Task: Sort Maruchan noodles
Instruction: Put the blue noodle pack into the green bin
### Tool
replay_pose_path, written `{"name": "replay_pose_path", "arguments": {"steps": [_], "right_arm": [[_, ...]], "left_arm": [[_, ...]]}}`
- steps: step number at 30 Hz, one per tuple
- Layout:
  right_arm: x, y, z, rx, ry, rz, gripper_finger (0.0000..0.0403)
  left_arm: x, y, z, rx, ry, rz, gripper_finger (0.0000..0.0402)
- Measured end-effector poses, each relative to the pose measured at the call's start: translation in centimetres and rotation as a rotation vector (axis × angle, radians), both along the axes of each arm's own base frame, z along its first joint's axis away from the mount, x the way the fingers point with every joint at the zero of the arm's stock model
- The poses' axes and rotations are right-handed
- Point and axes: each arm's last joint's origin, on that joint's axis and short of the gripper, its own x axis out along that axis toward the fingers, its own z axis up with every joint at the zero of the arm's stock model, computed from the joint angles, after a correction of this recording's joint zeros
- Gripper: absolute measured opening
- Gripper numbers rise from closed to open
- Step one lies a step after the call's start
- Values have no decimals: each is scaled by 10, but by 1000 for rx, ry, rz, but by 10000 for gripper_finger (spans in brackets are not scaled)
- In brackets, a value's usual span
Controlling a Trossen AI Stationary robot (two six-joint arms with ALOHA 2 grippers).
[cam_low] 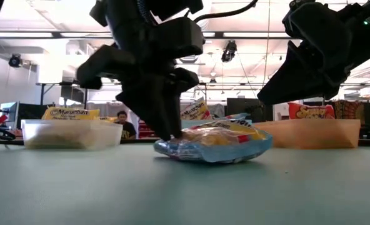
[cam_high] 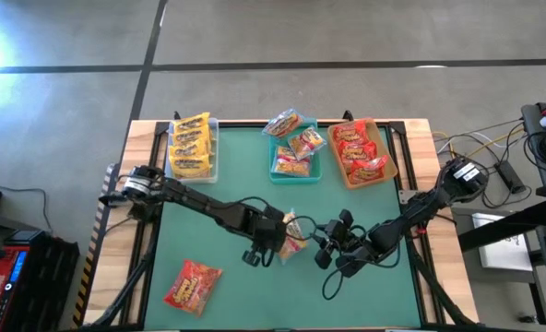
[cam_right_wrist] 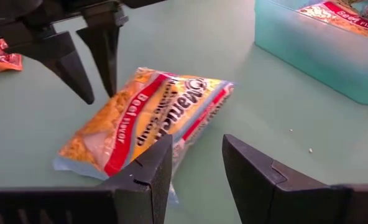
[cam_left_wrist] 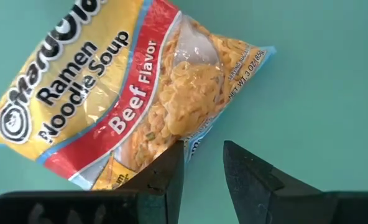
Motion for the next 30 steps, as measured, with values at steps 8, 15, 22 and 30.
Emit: {"name": "replay_pose_path", "arguments": {"steps": [8,15,22,30], "right_arm": [[2,-3,0,14,-1,-14,132],[10,-15,-3,132,101,73,132],[13,-24,3,174,219,303,132],[1,-39,23,102,223,348,132]], "left_arm": [[-3,0,-1,-65,50,160,95],[-5,-12,0,-155,51,314,95],[-1,-11,7,-204,27,501,95],[5,-10,15,-234,-94,810,95]]}}
